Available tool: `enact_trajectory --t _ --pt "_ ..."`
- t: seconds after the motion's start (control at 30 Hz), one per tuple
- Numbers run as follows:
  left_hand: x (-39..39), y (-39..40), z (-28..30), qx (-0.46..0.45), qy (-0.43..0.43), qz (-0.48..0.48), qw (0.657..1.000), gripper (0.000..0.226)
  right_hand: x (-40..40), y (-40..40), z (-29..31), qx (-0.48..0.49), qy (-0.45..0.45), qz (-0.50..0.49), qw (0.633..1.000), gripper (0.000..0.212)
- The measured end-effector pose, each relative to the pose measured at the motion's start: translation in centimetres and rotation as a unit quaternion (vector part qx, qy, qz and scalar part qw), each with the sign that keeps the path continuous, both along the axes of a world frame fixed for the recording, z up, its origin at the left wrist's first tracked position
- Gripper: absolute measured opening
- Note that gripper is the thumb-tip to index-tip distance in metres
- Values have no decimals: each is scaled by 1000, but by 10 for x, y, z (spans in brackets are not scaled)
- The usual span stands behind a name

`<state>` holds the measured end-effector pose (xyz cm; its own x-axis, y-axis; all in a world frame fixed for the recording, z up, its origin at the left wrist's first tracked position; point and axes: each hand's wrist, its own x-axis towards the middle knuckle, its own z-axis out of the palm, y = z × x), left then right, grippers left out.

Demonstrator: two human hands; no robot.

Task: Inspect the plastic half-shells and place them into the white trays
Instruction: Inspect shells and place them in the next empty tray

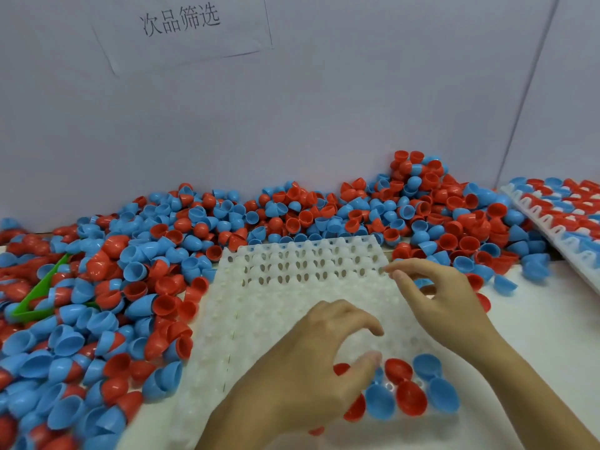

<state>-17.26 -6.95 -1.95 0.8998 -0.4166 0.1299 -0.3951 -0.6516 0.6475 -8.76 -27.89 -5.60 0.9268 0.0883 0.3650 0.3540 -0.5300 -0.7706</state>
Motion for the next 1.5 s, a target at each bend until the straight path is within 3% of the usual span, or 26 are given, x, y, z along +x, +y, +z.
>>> enact_trajectory --t 0.2,0.37,0.5,0.67,0.73,0.8,0.87,0.97,1.13,1.37,1.5 --pt "-20 13 9 -5 -44 -26 999 13 0 2 -2 0 -8 -3 1000 16" --pt "-24 13 -13 63 -29 -52 996 13 0 4 -1 -11 -16 1 1000 17" --pt "-29 19 -16 -12 -35 0 999 25 -4 3 9 -16 -18 15 1000 15" --pt "-46 41 -25 -66 -31 53 996 40 -27 3 39 -86 53 213 972 6" --pt "-51 45 -29 -69 -31 47 996 47 -37 13 45 -130 90 278 947 20" --pt "-50 45 -29 -70 -63 31 995 38 -46 26 43 -196 99 301 928 24" --pt "-48 42 -28 -45 -127 9 991 18 -51 37 39 -244 104 293 918 19" --pt "-48 37 -30 11 -204 -10 979 21 -56 42 37 -266 128 276 915 17" --pt "-52 37 -41 12 -211 28 977 20 -60 45 39 -273 131 274 913 13" --pt "-54 36 -42 100 -343 19 934 27 -59 45 34 -279 131 273 911 13" --pt "-52 33 -45 135 -339 -5 931 27 -58 44 32 -269 129 275 914 13"
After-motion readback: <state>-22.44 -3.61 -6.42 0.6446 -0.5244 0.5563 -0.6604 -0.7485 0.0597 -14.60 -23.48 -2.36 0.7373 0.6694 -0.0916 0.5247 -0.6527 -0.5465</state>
